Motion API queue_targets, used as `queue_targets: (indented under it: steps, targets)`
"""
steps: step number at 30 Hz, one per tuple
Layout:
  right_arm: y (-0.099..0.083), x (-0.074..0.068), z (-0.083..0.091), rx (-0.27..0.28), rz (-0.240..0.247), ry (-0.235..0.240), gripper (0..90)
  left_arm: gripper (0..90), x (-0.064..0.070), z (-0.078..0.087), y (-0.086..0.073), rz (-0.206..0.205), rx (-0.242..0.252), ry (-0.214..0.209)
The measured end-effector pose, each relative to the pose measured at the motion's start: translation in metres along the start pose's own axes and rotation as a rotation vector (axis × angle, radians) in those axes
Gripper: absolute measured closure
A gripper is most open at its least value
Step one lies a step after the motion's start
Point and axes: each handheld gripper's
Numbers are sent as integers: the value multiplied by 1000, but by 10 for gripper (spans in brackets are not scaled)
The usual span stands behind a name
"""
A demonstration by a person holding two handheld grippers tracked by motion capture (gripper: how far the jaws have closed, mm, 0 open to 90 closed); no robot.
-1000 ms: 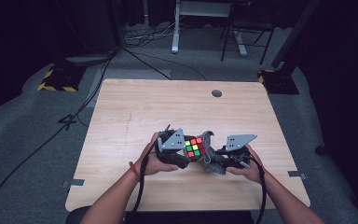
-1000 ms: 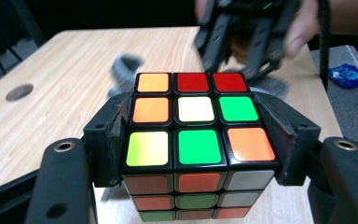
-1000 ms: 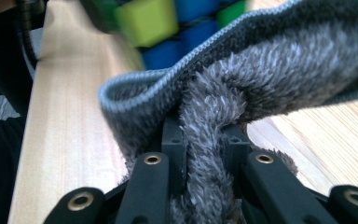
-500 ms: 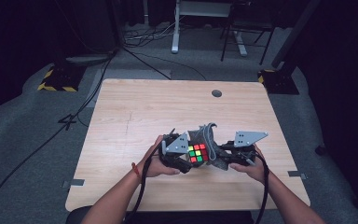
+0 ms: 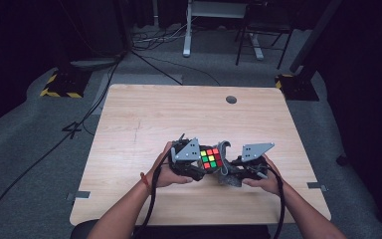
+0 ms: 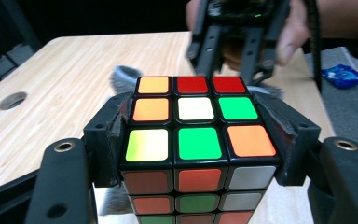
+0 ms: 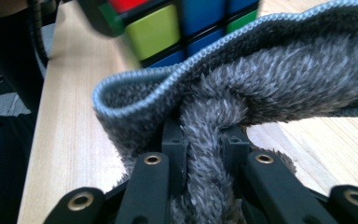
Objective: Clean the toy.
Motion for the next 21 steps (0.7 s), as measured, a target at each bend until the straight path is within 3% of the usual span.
queue_targets:
  steps: [7, 13, 16, 21]
  targets:
    - [1, -2, 1, -1, 15, 6, 770, 339, -8, 1, -6, 7, -22, 39]
    - [0, 2, 6, -36, 2, -61, 768, 339, -15, -4, -14, 13, -49, 71]
    - [-5, 9, 9, -68, -34, -105, 765, 339, -19, -10, -22, 36, -63, 62]
    - [-8, 13, 14, -78, -49, -130, 762, 339, -22, -19, -34, 64, -80, 29]
Point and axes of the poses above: each handheld gripper's, and its own axes: z roughly backward along the jaws, y roughly out of its top, x roughly to its right, and after that the axes turned 11 degrees about y, right-handed
